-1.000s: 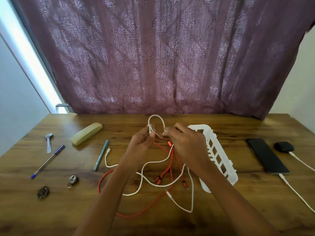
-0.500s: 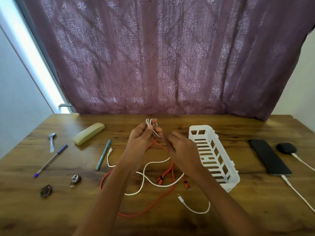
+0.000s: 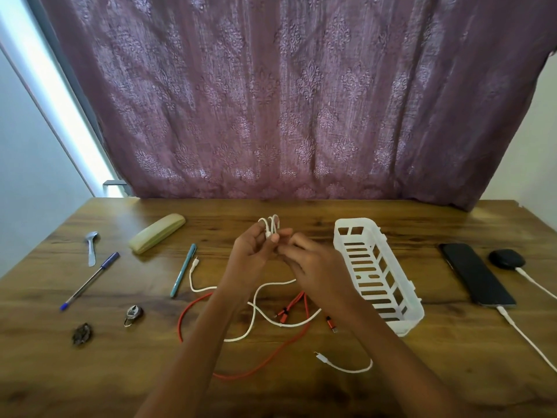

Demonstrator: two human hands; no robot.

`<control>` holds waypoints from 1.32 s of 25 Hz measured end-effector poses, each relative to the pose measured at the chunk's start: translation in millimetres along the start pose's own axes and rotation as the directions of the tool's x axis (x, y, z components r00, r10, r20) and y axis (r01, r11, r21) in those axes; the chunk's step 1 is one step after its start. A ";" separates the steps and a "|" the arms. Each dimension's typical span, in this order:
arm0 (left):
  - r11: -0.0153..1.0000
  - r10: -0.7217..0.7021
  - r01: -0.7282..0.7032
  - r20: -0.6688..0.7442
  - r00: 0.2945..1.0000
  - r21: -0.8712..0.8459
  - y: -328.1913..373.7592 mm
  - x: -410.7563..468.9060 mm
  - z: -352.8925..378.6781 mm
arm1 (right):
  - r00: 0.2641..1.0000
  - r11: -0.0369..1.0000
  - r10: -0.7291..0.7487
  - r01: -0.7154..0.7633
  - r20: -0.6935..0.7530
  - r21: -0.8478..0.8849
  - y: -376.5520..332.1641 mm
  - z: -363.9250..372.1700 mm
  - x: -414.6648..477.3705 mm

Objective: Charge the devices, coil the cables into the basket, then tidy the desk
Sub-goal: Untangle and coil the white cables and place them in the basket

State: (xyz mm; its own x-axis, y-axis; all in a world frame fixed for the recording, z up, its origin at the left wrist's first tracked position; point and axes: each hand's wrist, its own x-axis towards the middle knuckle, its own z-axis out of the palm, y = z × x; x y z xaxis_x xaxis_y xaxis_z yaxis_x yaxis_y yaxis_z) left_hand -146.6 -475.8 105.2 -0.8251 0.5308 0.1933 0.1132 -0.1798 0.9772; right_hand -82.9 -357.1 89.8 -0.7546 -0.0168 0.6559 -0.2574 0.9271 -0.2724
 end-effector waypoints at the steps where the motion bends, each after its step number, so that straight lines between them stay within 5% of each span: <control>1: 1.000 0.005 -0.005 0.017 1.000 0.021 -1.0 -0.8 -0.8 | 1.000 1.000 -0.007 0.007 -0.008 0.027 1.0 -2.0 2.0; 10: 0.992 -0.038 0.024 0.104 0.994 0.124 11.3 -3.5 4.3 | 0.977 0.911 0.208 -0.176 -0.047 0.372 6.1 -17.6 16.7; 18: 0.974 -0.071 0.022 0.210 0.975 0.225 21.3 0.3 2.3 | 0.865 0.479 0.341 -0.498 0.370 0.723 32.4 -42.9 44.6; 27: 0.962 -0.104 0.153 0.216 0.971 -0.227 27.3 5.4 2.1 | 0.710 -0.026 0.491 -0.568 0.505 0.823 43.6 -13.6 38.6; 30: 0.898 -0.118 0.150 0.103 0.988 -0.413 24.7 8.9 0.8 | 0.656 0.102 0.545 -0.670 0.522 0.735 33.7 -9.7 29.3; 33: 0.837 -0.118 0.093 -0.012 0.993 -0.539 24.8 11.5 0.3 | 0.732 0.572 0.526 -0.681 0.433 0.457 18.4 -5.3 18.1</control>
State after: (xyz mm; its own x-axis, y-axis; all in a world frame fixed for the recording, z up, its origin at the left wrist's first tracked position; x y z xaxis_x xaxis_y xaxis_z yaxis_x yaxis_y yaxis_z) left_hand -153.2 -473.9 131.6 -0.8396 0.5380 0.0754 -0.2800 -0.5474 0.7886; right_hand -98.1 -338.3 100.4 -0.9491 0.3132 0.0321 0.0909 0.3702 -0.9245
